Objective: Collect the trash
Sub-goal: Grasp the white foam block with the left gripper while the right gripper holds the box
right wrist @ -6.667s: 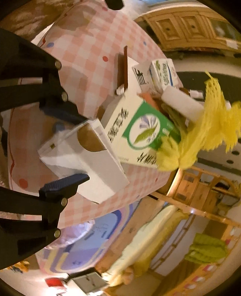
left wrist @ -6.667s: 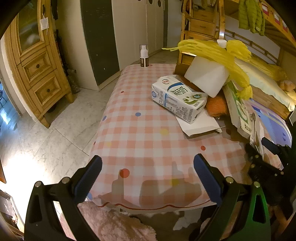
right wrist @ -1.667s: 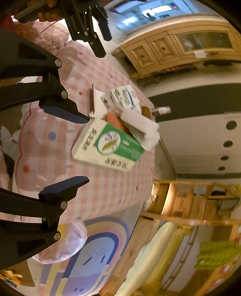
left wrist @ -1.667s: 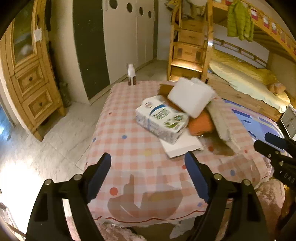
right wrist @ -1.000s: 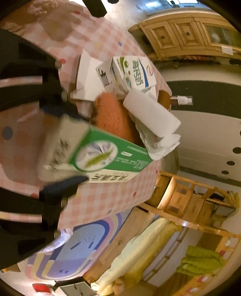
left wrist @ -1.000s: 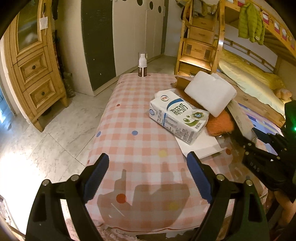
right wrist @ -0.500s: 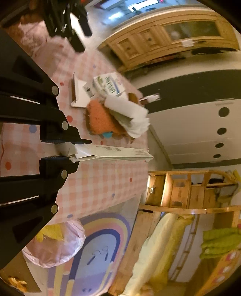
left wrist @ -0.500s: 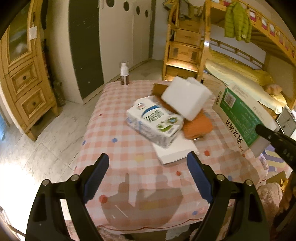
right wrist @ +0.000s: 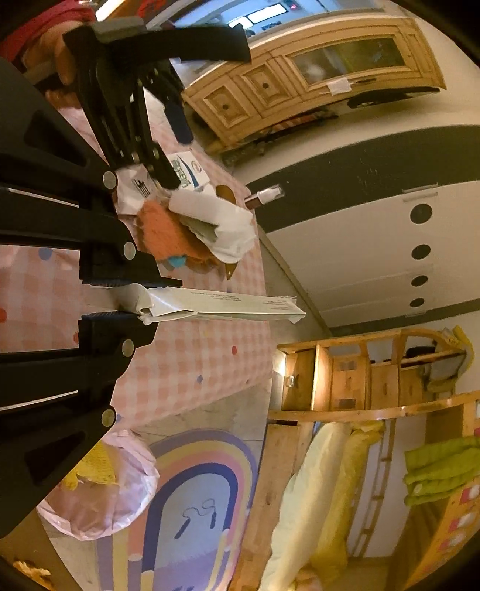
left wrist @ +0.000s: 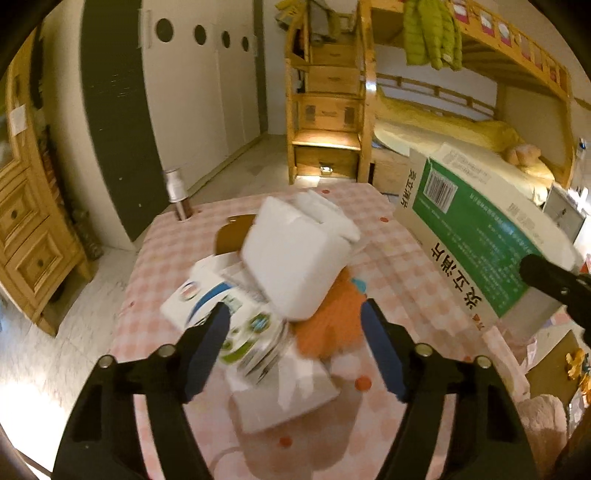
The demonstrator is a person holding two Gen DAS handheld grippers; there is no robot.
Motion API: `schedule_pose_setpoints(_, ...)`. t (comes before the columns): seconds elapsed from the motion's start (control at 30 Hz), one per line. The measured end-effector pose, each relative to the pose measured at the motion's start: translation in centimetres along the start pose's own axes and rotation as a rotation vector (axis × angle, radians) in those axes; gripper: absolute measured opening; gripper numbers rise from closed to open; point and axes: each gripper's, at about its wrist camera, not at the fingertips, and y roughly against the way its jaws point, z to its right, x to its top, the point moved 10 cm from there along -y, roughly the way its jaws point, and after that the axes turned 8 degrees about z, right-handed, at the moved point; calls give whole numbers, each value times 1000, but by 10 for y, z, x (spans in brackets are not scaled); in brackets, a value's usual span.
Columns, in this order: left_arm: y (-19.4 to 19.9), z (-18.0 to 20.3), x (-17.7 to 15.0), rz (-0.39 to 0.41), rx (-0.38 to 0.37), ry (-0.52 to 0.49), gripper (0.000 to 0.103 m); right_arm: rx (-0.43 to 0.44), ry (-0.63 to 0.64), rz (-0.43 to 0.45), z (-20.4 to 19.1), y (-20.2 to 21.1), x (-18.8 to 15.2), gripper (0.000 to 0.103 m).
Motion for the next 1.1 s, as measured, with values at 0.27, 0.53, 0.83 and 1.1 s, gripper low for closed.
schedule_pose_setpoints(0.27,-42,5,1,-38,53,-65,57,-7,-16,-15,12,-6,-3,10)
schedule_pose_setpoints(0.53,-24,-10,9,12,34,-32,31,-2,-24,-12,14,-2,-3,10)
schedule_pose_setpoints(0.83,58,-23,41,146,-102,86,31,19,-13,23,2,22,-1,10)
schedule_pose_setpoints(1.1,93,16,21,141,-204,66,31,4,-29,33,10,46,-5,11)
